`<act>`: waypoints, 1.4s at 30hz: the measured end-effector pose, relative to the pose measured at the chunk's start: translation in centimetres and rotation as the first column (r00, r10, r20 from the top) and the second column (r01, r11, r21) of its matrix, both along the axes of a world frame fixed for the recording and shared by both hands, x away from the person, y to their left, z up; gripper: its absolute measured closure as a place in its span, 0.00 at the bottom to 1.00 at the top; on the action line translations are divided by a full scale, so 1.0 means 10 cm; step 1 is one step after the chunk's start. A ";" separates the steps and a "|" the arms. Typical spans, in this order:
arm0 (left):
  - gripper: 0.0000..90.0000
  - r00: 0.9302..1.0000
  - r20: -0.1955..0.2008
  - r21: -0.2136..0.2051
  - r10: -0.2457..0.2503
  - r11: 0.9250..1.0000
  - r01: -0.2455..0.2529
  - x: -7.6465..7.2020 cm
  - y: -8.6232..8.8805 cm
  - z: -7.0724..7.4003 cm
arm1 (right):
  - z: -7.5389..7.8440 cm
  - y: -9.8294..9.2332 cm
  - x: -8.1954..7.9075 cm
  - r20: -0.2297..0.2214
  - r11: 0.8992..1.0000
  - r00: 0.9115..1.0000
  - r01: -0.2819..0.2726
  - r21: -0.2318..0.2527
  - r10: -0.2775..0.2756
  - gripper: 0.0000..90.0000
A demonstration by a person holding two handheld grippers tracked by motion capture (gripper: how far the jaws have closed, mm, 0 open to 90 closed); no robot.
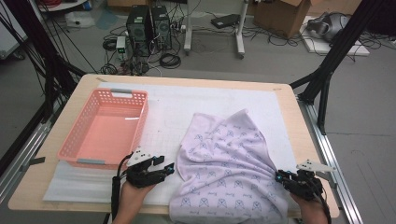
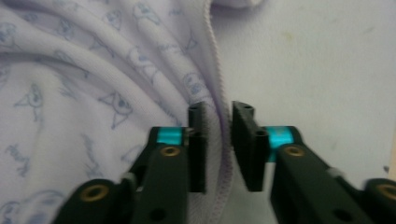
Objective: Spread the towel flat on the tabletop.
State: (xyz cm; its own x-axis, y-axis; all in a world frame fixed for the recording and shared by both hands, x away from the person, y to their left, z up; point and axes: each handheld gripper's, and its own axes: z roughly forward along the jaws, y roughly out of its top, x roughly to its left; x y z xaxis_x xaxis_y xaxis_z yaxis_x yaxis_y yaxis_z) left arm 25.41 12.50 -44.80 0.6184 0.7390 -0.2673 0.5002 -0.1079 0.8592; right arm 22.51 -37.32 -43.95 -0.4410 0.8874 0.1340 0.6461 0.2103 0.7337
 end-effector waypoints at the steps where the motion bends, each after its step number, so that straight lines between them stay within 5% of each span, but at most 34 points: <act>1: 0.51 1.000 0.001 0.001 0.000 1.000 0.000 0.01 0.00 0.00 | 0.02 0.00 0.00 0.026 1.000 1.000 -0.004 0.018 0.004 0.75; 5: 0.50 1.000 -0.009 -0.010 0.001 1.000 -0.001 0.07 -0.02 0.00 | 0.09 0.03 0.03 0.099 0.998 0.995 -0.013 0.064 0.007 0.68; 10: 0.48 0.999 -0.037 -0.015 -0.009 1.000 0.009 0.31 -0.11 0.04 | 0.12 0.00 0.20 0.121 0.996 0.993 -0.010 0.088 0.000 0.68; 21: 0.51 0.996 -0.081 0.011 0.029 1.000 -0.028 0.93 -0.45 0.11 | 0.12 0.13 0.94 0.059 0.994 0.997 0.040 0.103 -0.046 0.61; 27: 0.55 0.992 -0.121 0.115 0.037 0.993 -0.023 1.19 -0.71 0.02 | 0.11 0.16 1.21 0.043 0.995 0.996 0.069 0.077 -0.072 0.61; 31: 0.62 0.994 -0.095 0.171 0.045 0.985 -0.028 1.21 -0.81 -0.02 | 0.16 0.11 1.26 0.082 0.986 0.992 0.080 0.149 -0.093 0.62; 33: 0.75 0.998 -0.043 0.255 0.046 0.966 -0.034 1.18 -0.83 -0.02 | 0.18 0.10 1.29 0.078 0.985 0.992 0.086 0.148 -0.098 0.62; 34: 0.80 0.998 -0.047 0.255 0.041 0.967 -0.027 1.18 -0.83 -0.01 | 0.17 0.10 1.31 0.081 0.988 0.992 0.081 0.135 -0.093 0.62; 36: 0.95 0.993 -0.114 0.181 0.011 0.983 0.010 1.20 -0.78 -0.02 | 0.14 0.12 1.36 0.051 0.990 0.995 0.079 0.114 -0.085 0.61; 38: 0.96 0.991 -0.135 0.187 -0.002 0.982 0.028 1.18 -0.75 0.01 | 0.08 0.17 1.42 0.016 0.995 0.997 0.071 0.066 -0.072 0.65; 42: 0.96 0.992 -0.125 0.256 -0.011 0.966 0.044 1.05 -0.70 0.06 | -0.03 0.27 1.46 -0.031 1.000 0.999 0.006 -0.009 -0.006 0.80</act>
